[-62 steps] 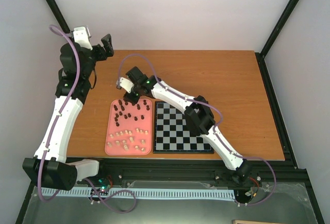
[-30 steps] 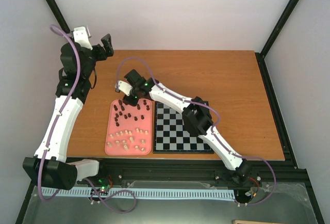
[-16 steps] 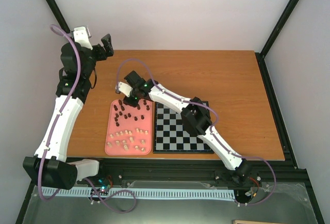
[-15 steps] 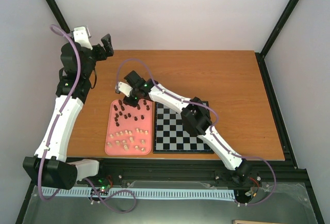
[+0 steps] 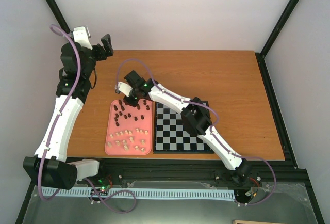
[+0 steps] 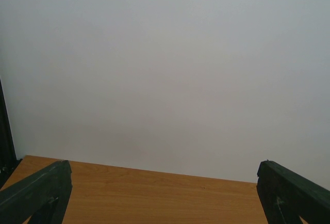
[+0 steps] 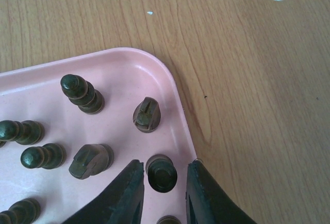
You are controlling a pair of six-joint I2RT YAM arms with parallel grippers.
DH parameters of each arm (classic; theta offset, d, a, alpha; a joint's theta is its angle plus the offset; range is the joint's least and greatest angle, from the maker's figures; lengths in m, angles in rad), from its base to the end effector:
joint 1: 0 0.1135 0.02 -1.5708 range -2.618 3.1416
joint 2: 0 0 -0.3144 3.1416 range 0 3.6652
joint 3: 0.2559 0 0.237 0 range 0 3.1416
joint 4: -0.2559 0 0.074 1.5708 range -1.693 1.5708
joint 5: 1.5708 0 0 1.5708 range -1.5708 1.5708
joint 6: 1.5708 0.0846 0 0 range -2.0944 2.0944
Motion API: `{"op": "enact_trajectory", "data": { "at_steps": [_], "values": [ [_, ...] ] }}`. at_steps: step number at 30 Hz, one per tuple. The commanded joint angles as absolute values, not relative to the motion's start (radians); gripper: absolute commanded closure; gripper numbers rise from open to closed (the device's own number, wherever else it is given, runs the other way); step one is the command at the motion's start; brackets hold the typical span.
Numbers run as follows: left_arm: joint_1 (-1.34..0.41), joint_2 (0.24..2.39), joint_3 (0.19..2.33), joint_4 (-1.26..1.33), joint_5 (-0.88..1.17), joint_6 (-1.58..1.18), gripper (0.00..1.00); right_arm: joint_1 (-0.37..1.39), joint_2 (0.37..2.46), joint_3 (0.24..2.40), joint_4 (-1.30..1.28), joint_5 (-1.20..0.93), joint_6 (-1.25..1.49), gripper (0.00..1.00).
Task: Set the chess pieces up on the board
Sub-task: Pick up the chess piece from the storage box, then place the chess piece on the chessboard.
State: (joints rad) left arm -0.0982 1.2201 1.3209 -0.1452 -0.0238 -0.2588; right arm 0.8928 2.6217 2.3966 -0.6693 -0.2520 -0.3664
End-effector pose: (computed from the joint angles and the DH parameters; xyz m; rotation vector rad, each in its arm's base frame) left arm 0.2913 -0.0267 0.4845 -0.1484 1.6144 -0.2563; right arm 0.3771 0.5018 0.1554 -1.5624 1.9555 0.5346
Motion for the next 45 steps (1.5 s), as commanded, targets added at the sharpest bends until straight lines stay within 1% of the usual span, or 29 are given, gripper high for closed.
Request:
{"op": "enact_trajectory", "data": {
  "at_steps": [1, 10, 14, 21, 28, 33, 37, 41, 45],
  "values": [
    [-0.103, 1.222, 1.327, -0.117, -0.034, -0.252, 0.00, 0.905, 2.635, 2.432, -0.671, -0.256, -0.377, 0.79],
    [-0.103, 1.220, 1.328, -0.118, -0.039, -0.252, 0.00, 0.905, 2.621, 2.433, -0.668, -0.244, -0.376, 0.93],
    [-0.104, 1.218, 1.327, -0.118, -0.042, -0.250, 0.00, 0.905, 2.604, 2.431, -0.666, -0.229, -0.376, 0.97],
    [-0.103, 1.211, 1.328, -0.119, -0.042, -0.252, 0.00, 0.905, 2.554, 2.429, -0.669, -0.215, -0.375, 0.97],
    [-0.103, 1.200, 1.328, -0.120, -0.043, -0.250, 0.00, 0.905, 2.498, 2.425, -0.671, -0.273, -0.377, 0.97],
    [-0.103, 1.199, 1.331, -0.120, -0.046, -0.248, 0.00, 0.900, 2.461, 2.418, -0.679, -0.198, -0.359, 0.97],
    [-0.104, 1.200, 1.330, -0.118, -0.042, -0.249, 0.00, 0.870, 2.389, 2.332, -0.646, -0.111, -0.326, 0.97],
    [-0.103, 1.207, 1.332, -0.119, -0.048, -0.242, 0.00, 0.789, 2.301, 2.220, -0.639, -0.076, -0.249, 0.97],
    [-0.104, 1.218, 1.341, -0.112, -0.050, -0.240, 0.00, 0.696, 2.160, 1.997, -0.577, -0.008, -0.168, 0.97]
  ]
}}
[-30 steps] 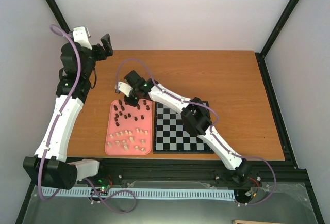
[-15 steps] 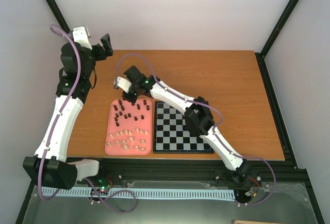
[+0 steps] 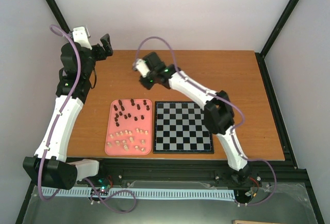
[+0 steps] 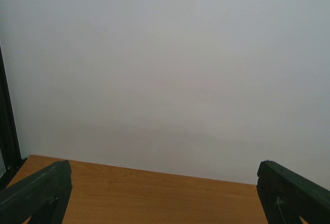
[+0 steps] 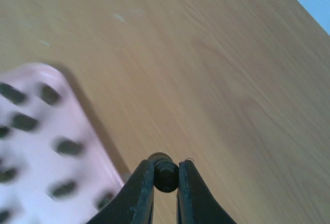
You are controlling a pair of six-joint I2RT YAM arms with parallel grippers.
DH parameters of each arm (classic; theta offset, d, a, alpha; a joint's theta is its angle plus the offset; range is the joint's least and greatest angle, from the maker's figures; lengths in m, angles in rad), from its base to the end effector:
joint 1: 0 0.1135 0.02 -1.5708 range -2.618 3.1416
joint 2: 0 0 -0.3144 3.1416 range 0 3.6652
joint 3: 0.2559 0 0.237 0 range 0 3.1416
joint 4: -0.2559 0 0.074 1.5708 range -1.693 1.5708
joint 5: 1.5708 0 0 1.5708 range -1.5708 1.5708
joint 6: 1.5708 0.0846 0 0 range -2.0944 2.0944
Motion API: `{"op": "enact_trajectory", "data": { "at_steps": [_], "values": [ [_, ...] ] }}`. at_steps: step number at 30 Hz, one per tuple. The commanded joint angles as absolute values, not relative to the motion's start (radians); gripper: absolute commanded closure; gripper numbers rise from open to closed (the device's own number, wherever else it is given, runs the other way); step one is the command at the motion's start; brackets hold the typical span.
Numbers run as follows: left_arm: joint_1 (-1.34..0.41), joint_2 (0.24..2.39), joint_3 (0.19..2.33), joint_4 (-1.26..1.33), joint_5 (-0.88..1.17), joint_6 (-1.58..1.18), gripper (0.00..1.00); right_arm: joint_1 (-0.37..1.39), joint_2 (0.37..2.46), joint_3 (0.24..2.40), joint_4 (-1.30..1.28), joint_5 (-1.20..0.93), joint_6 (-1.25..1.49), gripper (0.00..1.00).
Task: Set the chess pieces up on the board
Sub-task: Place the chess piece on the chessboard.
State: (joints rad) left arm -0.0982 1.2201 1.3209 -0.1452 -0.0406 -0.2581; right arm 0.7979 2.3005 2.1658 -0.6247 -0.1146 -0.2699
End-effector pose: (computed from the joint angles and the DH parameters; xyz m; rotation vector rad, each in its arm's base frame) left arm 0.2914 -0.0253 0.4845 -0.1608 1.6125 -0.2423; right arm 0.3977 0.4216 0.2677 -1.2496 1.9997 0.3947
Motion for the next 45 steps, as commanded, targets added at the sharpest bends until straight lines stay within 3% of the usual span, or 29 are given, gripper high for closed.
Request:
{"op": "enact_trajectory", "data": {
  "at_steps": [1, 9, 20, 25, 45],
  "values": [
    [-0.104, 1.225, 1.344, -0.109, -0.057, -0.238, 0.00, 0.679, 2.117, 1.930, -0.554, 0.016, -0.154, 0.97],
    [-0.103, 1.349, 1.440, -0.110, 0.023, -0.233, 0.00, 0.599, 1.862, 1.522, -0.482, 0.158, -0.050, 0.97],
    [-0.117, 1.465, 1.515, -0.085, 0.083, -0.201, 0.00, 0.548, 1.656, 1.182, -0.453, 0.293, 0.088, 0.97],
    [-0.121, 1.531, 1.577, -0.126, 0.089, -0.176, 0.00, 0.531, 1.604, 1.127, -0.465, 0.349, 0.100, 0.97],
    [-0.122, 1.515, 1.587, -0.163, 0.115, -0.156, 0.00, 0.463, 1.484, 0.955, -0.506, 0.215, 0.173, 0.97]
  ]
}}
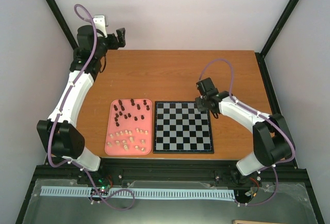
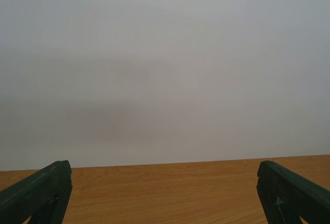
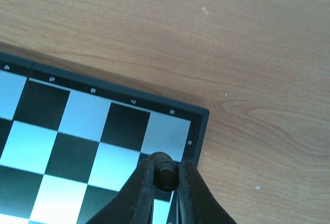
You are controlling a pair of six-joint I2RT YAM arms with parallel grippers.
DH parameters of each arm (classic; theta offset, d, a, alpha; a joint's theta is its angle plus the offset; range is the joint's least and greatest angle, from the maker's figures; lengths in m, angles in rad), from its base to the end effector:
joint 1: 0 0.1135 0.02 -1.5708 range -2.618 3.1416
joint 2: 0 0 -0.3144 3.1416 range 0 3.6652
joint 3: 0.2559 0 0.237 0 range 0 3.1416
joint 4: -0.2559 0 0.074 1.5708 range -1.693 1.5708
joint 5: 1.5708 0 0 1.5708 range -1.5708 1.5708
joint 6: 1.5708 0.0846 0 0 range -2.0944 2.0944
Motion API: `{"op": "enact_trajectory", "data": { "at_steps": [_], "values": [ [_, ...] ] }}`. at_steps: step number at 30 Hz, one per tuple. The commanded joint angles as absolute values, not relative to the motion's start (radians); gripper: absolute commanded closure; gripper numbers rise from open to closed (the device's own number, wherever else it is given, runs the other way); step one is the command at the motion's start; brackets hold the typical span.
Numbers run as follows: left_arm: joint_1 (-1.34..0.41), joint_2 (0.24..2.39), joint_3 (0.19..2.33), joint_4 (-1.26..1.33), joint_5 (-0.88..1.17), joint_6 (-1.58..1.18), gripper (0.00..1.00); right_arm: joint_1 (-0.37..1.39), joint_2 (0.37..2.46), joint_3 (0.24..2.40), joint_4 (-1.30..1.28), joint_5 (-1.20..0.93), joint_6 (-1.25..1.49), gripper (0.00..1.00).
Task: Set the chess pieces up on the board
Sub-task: Place the chess piece on the chessboard.
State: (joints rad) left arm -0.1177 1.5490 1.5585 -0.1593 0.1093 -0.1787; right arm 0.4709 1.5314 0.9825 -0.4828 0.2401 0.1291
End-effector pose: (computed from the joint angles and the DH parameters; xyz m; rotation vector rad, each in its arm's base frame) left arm 0.3943 -0.0559 0.4664 0.0286 1.7295 -0.3130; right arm 0.2896 0.1248 0.2252 -0.3509 2.5344 -0.0859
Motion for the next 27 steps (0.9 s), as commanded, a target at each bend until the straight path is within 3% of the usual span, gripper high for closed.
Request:
{"op": "enact_trajectory", "data": {
  "at_steps": [1, 12, 27],
  "values": [
    [-0.121, 1.514, 1.584, -0.162, 0.116, -0.158, 0.00, 0.465, 1.477, 0.947, -0.517, 0.215, 0.182, 0.97],
    [-0.121, 1.521, 1.588, -0.172, 0.115, -0.158, 0.00, 0.497, 1.343, 0.881, -0.623, 0.205, 0.266, 0.97],
    [-0.121, 1.545, 1.604, -0.183, 0.114, -0.154, 0.00, 0.554, 1.342, 0.802, -0.612, 0.165, 0.300, 0.97]
  ]
}}
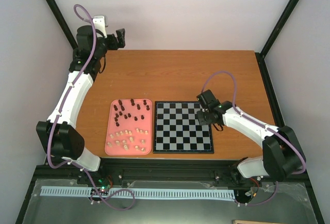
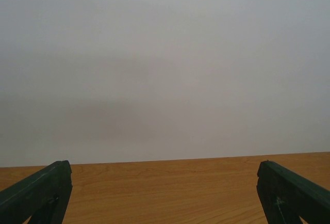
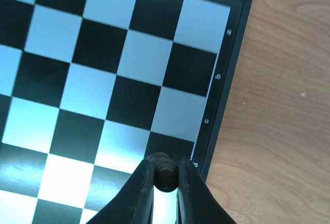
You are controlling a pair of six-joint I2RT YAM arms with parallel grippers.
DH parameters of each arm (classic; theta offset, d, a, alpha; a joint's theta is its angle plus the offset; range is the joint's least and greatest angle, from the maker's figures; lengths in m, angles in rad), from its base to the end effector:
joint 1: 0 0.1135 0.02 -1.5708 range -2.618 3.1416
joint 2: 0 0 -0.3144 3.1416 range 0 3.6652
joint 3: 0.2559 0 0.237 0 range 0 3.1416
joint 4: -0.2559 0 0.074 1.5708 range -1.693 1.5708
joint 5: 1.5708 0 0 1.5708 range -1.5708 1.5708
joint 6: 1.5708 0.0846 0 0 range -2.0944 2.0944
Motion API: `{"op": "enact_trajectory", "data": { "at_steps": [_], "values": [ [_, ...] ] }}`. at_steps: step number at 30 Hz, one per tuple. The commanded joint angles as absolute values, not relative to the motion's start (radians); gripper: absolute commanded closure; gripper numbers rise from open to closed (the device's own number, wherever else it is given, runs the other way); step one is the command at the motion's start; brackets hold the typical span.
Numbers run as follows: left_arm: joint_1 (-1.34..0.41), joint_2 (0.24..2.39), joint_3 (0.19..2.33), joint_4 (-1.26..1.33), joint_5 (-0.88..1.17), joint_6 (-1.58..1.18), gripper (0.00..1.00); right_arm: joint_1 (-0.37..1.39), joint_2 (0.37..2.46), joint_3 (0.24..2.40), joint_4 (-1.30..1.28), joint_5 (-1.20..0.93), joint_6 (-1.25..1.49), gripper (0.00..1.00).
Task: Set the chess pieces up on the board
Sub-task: Place the chess piece on the chessboard.
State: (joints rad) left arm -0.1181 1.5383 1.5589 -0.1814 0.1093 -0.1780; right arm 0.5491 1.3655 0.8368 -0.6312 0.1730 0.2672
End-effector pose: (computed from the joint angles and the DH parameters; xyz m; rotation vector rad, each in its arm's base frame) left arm 0.3900 -0.0556 0.4671 0.0288 1.7405 -0.3123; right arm 0.2183 0.1165 0.2132 -0.3306 2.6774 0.0084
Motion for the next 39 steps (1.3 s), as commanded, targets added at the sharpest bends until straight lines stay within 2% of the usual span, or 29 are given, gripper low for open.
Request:
{"op": "enact_trajectory", "data": {
  "at_steps": [1, 29, 39],
  "values": [
    [-0.121, 1.546, 1.606, -0.183, 0.114, -0.154, 0.00, 0.554, 1.337, 0.791, -0.603, 0.169, 0.305, 0.97],
    [-0.123, 1.569, 1.622, -0.190, 0.118, -0.155, 0.00, 0.554, 1.382, 0.740, -0.538, 0.213, 0.318, 0.97],
    [-0.122, 1.568, 1.622, -0.193, 0.120, -0.155, 0.00, 0.554, 1.363, 0.723, -0.557, 0.209, 0.328, 0.94]
  ]
}}
